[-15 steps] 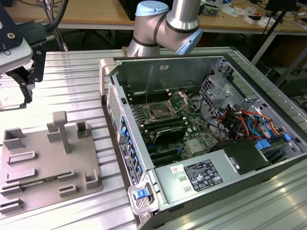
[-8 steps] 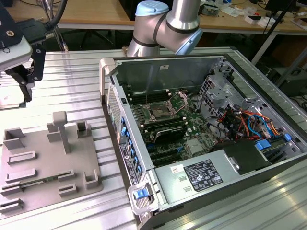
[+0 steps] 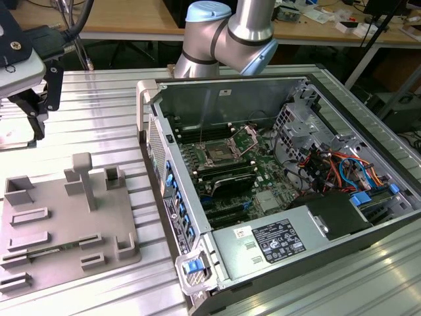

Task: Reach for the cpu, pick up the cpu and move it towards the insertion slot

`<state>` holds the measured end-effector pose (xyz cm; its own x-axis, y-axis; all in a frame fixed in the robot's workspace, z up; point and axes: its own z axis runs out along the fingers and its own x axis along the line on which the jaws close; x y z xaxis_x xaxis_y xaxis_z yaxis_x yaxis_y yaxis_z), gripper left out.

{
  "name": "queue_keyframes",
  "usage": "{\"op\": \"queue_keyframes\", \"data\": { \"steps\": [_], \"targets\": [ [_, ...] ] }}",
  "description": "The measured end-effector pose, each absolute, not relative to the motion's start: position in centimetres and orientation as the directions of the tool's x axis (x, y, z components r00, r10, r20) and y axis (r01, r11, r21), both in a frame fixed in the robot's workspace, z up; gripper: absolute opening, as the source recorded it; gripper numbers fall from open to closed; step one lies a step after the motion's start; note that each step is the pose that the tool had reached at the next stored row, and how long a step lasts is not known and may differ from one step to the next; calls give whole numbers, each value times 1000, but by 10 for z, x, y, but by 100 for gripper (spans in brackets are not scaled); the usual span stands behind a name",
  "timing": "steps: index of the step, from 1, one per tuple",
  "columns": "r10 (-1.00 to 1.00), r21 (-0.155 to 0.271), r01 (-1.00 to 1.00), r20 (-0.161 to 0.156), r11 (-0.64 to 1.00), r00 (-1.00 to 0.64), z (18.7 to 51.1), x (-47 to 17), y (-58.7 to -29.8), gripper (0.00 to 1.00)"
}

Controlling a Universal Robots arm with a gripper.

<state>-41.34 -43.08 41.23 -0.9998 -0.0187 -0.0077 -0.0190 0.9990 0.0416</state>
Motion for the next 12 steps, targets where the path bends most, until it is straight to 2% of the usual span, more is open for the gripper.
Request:
{"op": "queue_keyframes", "data": {
  "steps": [12],
  "targets": [
    [-19,42,-19,-8,999,-1000,412,-399,-431,55]
  ]
}}
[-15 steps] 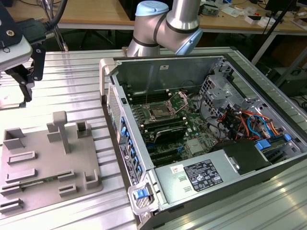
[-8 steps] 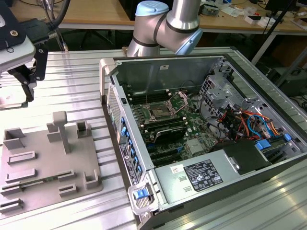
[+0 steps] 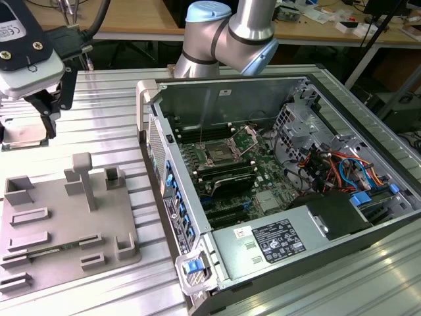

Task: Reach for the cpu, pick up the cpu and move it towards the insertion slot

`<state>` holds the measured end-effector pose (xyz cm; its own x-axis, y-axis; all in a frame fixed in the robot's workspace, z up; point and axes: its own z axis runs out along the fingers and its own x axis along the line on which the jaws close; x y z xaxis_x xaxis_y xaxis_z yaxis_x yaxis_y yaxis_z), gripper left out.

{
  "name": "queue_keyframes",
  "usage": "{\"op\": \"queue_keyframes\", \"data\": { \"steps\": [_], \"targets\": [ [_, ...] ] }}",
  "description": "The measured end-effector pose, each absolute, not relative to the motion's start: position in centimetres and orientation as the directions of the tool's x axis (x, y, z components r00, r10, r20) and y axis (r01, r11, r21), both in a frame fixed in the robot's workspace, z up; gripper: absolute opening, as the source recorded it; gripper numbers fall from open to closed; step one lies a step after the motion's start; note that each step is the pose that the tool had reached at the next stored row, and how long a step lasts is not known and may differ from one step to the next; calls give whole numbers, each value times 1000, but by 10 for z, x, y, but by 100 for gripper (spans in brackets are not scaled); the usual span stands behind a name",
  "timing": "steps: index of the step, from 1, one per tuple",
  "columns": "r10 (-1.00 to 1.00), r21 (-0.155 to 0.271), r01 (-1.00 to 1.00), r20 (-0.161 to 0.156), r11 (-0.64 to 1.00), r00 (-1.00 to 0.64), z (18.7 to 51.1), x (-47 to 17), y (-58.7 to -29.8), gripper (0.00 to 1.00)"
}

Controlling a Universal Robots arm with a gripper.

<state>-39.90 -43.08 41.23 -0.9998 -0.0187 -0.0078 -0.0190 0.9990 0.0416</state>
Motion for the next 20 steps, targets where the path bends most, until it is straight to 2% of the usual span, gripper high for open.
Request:
{"op": "queue_keyframes", "data": {
  "steps": [20],
  "targets": [
    [-19,42,-19,-8,999,-1000,412,-370,-431,55]
  ]
}}
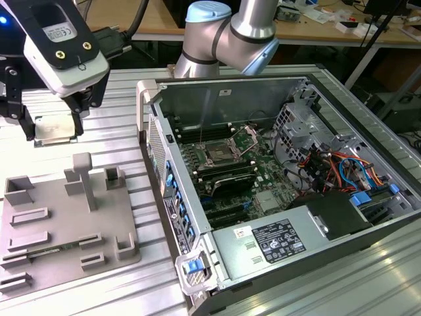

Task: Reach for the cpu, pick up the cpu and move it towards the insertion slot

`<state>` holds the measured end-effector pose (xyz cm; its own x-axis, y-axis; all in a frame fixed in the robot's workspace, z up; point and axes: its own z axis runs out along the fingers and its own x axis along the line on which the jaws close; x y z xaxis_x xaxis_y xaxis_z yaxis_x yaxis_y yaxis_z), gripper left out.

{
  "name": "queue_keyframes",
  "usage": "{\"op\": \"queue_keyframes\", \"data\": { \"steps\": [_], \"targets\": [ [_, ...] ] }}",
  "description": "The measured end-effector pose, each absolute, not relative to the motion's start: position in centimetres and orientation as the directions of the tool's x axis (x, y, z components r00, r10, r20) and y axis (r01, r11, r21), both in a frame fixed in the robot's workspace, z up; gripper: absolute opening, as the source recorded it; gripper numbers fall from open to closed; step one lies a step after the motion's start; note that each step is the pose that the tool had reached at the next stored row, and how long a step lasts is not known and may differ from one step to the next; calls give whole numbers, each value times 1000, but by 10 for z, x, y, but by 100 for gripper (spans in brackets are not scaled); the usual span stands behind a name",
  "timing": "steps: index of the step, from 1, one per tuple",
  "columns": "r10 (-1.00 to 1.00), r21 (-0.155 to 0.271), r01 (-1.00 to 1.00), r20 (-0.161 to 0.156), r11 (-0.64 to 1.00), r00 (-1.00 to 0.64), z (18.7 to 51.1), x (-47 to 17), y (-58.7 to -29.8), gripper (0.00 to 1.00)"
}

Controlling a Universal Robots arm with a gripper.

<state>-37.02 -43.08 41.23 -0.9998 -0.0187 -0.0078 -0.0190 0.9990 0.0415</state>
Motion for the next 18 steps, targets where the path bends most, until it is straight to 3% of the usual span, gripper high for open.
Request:
{"op": "queue_keyframes", "data": {
  "steps": [18],
  "targets": [
    [-19,42,-19,-8,999,-1000,412,-346,-431,55]
  ]
}}
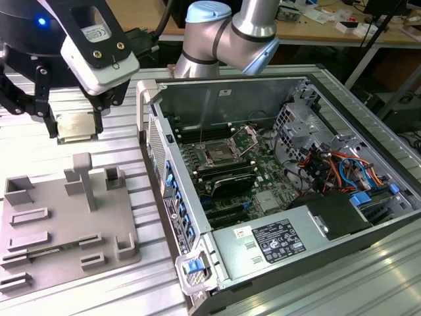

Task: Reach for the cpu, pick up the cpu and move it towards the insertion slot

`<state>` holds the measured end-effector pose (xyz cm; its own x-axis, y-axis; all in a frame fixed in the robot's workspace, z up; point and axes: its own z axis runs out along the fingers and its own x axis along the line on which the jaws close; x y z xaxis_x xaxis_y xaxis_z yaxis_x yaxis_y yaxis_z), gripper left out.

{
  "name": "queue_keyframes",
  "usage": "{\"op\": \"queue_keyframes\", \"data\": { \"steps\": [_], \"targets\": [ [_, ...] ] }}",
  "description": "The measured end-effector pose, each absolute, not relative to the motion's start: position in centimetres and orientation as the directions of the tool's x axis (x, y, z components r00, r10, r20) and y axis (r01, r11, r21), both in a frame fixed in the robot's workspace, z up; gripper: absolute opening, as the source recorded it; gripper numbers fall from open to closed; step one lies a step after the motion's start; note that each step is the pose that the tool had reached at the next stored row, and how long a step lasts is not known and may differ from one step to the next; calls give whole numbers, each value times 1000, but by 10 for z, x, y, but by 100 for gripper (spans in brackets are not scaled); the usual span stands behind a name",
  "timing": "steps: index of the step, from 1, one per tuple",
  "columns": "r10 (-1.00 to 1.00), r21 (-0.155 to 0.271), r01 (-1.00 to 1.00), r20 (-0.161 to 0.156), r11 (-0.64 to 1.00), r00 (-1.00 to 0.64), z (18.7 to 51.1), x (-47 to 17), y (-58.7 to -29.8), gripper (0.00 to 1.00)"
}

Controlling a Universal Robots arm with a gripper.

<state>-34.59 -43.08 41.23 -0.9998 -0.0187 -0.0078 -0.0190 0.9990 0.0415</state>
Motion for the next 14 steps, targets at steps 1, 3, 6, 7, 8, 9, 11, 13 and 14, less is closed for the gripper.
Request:
{"op": "queue_keyframes", "data": {
  "steps": [1,3,6,7,8,9,11,13,14],
  "targets": [
    [-19,42,-19,-8,999,-1000,412,-345,-431,55],
    [-19,42,-19,-8,999,-1000,412,-342,-431,55],
    [-19,42,-19,-8,999,-1000,412,-337,-431,55],
    [-19,41,-19,-8,999,-1000,412,-336,-431,55],
    [-19,42,-19,-8,999,-1000,412,-334,-431,55],
    [-19,41,-19,-8,999,-1000,412,-333,-431,55],
    [-19,42,-19,-8,999,-1000,412,-327,-431,55],
    [-19,42,-19,-8,999,-1000,412,-325,-431,55],
    [-19,42,-19,-8,999,-1000,412,-323,-431,55]
  ]
}}
